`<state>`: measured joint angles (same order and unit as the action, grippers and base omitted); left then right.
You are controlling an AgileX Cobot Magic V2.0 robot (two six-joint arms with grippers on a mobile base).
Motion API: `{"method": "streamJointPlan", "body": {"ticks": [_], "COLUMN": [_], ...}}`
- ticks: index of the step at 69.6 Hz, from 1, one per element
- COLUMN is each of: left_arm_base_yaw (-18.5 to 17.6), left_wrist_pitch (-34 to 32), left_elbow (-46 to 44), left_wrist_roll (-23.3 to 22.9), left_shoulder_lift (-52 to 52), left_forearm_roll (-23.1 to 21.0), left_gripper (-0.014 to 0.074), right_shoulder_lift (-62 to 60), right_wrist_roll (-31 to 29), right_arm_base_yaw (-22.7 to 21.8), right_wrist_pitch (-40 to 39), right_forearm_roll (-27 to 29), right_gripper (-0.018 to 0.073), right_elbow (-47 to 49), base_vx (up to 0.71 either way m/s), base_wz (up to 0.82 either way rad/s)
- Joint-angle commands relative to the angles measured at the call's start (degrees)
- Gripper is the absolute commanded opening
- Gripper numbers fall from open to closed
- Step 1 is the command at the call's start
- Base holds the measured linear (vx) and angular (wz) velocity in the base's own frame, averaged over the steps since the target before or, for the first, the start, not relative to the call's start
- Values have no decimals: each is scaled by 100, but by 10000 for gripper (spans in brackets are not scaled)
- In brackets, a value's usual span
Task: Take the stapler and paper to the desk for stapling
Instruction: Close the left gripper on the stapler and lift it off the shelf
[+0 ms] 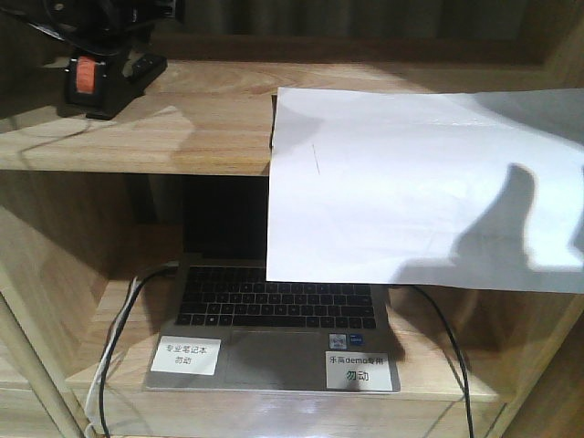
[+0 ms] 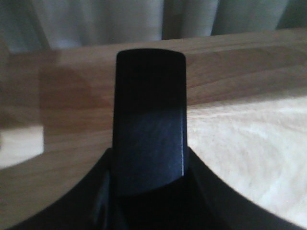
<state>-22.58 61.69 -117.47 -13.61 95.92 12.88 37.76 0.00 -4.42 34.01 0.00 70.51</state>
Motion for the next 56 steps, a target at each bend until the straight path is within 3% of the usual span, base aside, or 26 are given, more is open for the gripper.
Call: {"method": "streamJointPlan", "body": {"ticks": [1, 11, 35, 56], "left_arm_base_yaw": [-9, -52, -166, -166], "left_wrist_pitch": [-608, -933, -2547, -2901], "left_elbow": [-76, 520, 2946, 4709], "left_wrist_roll": [68, 293, 1635, 2684], "left_shoulder_lift": [-563, -1123, -3017, -4462], "left_forearm_roll": [93, -117, -1288, -2557], "left_gripper": [-8, -8, -8, -8], "right_shoulder_lift": [69, 69, 69, 69], "right_wrist_roll": [0, 0, 0, 0], "right_arm_base_yaw": [-18, -18, -18, -18], "right_wrist_pitch": [-459, -459, -459, -459], "right_forearm_roll": [0, 0, 0, 0], "right_gripper": [388, 388, 388, 388], "right_elbow": [133, 133, 133, 133], "base_vx": [0, 0, 0, 0], "base_wz": [0, 0, 0, 0]}}
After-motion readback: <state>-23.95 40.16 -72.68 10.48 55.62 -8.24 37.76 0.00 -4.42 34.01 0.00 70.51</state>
